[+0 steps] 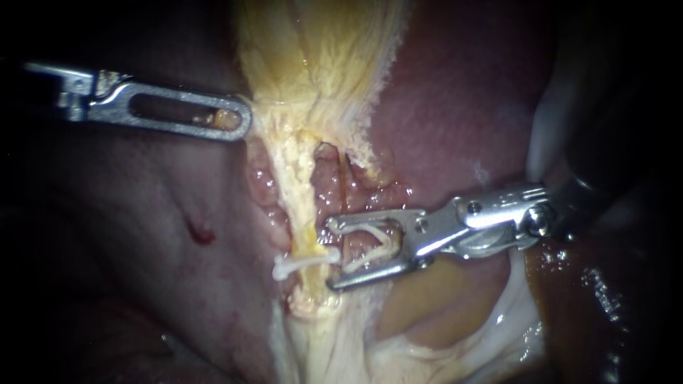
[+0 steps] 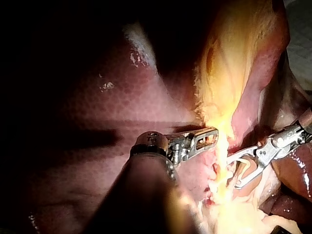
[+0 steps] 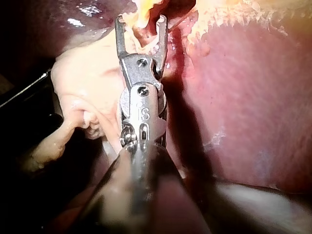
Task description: Clipping second clip left tube
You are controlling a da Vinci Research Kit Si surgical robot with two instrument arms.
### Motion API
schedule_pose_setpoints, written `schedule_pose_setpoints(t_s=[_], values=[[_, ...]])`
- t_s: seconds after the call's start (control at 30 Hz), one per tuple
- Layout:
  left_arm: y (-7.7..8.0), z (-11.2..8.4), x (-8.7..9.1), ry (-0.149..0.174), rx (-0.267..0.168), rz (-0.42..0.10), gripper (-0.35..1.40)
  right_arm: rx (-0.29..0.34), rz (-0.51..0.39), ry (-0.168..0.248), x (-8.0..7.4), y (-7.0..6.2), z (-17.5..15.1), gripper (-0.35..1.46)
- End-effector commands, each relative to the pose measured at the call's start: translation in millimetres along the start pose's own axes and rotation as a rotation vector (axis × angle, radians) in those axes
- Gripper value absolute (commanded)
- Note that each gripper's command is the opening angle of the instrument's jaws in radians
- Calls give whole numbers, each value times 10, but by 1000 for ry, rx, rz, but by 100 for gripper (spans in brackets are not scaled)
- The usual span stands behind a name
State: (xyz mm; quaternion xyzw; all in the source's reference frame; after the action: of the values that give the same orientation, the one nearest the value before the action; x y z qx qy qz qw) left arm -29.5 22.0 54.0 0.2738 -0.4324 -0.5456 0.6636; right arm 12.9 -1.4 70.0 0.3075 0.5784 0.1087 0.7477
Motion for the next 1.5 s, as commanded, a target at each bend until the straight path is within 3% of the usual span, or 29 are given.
schedule_pose_setpoints(t_s=[0.03,0.3,0.57,0.73,1.23,1.5], values=[[0,0,0,0,-1,0,-35,-1,4,-1,-3,2,-1,48],[-1,1,0,-1,-1,0,-35,-2,14,-1,-9,9,-2,48],[-1,1,1,-1,-2,0,-35,7,38,21,-8,11,0,48],[-1,3,1,0,0,0,-35,23,69,61,-6,10,5,49],[-3,7,1,0,0,0,-35,42,77,94,2,8,21,49],[-3,8,1,-1,0,0,-35,104,63,131,9,1,34,49]])
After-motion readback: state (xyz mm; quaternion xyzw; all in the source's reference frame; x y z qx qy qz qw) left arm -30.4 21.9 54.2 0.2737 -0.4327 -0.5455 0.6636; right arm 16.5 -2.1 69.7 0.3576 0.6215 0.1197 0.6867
